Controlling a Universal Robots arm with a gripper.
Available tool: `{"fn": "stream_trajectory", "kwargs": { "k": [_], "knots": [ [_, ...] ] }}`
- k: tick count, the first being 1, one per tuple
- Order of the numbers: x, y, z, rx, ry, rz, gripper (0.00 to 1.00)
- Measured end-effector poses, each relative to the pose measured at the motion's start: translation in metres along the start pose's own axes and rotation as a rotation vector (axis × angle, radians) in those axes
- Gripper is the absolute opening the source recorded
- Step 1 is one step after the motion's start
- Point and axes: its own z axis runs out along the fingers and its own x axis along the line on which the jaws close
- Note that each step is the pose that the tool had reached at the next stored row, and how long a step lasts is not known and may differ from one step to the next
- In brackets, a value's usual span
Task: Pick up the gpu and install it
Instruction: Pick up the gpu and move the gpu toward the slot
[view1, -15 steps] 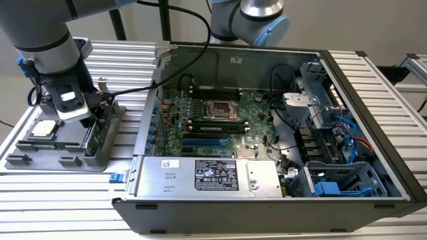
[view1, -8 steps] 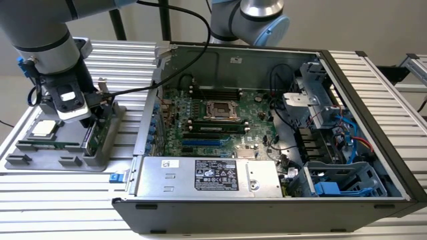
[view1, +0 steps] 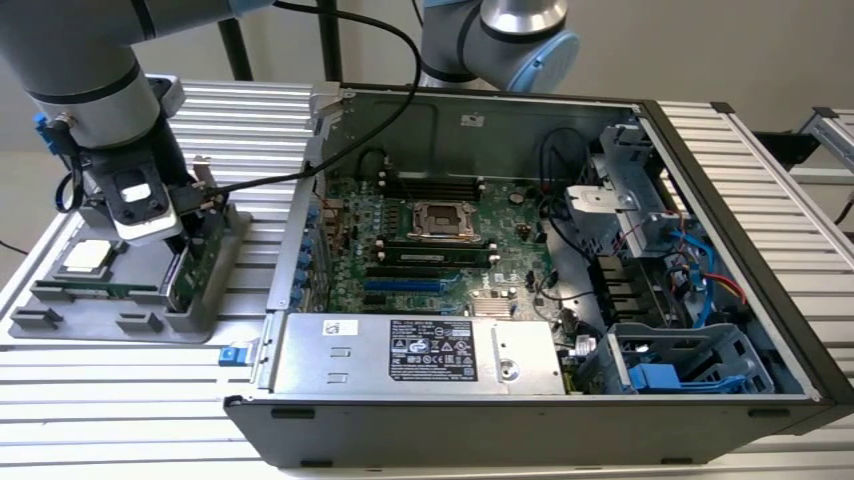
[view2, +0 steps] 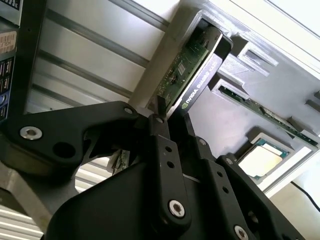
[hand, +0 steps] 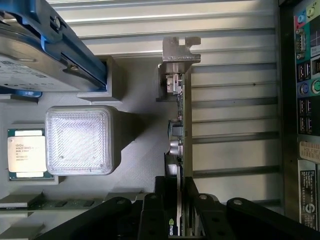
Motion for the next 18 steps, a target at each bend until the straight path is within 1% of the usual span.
{"fn": "stream_trajectory", "kwargs": {
  "k": [18],
  "knots": [
    [0.0000,0.0000,0.0004,0.0000,0.0000,0.000,0.00]
  ]
}}
